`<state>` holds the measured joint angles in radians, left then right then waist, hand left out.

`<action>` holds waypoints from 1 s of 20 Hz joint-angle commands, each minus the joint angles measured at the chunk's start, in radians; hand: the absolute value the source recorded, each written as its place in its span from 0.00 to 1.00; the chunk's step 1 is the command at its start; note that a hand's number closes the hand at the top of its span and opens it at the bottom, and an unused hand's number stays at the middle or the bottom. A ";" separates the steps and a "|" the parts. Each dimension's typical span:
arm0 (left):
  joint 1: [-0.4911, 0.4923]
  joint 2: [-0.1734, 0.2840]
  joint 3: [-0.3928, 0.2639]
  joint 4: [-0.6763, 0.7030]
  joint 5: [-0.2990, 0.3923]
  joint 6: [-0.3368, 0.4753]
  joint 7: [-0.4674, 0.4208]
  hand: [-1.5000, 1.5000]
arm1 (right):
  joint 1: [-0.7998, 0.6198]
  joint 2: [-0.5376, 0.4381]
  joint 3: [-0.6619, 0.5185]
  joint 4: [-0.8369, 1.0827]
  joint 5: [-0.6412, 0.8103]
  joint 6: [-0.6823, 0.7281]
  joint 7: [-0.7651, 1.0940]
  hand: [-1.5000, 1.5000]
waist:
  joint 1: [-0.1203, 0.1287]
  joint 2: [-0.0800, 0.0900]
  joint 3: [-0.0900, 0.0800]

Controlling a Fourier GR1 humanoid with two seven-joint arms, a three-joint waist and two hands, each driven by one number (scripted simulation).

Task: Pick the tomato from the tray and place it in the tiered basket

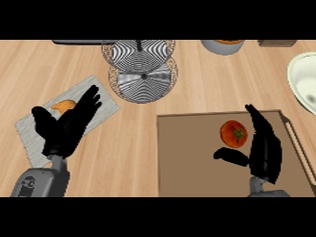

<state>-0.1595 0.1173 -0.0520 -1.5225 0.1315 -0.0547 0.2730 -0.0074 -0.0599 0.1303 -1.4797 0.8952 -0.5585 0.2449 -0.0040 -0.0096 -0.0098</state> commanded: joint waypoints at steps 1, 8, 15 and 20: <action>0.055 -0.013 -0.038 -0.072 -0.036 0.012 0.004 0.50 | -0.014 0.016 0.027 0.085 -0.047 -0.047 -0.134 1.00 | 0.010 0.009 0.010; -0.053 -0.010 0.031 0.031 -0.009 -0.009 -0.002 0.50 | -0.029 0.046 0.031 0.111 0.063 -0.106 -0.118 1.00 | 0.004 0.010 0.010; -0.008 -0.014 -0.009 0.039 -0.024 -0.039 -0.042 0.50 | -0.168 -0.195 0.085 0.211 0.066 0.295 -0.158 1.00 | 0.055 0.025 0.006; -0.012 -0.027 -0.015 0.028 -0.024 -0.029 -0.029 0.50 | -0.317 -0.361 0.083 0.243 -0.062 0.655 -0.273 1.00 | 0.060 0.020 0.008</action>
<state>-0.1777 0.0928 -0.0657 -1.4940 0.1074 -0.0848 0.2403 -0.2280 -0.3208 0.2100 -1.3175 0.8957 -0.1378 0.0313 0.0516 -0.0049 -0.0190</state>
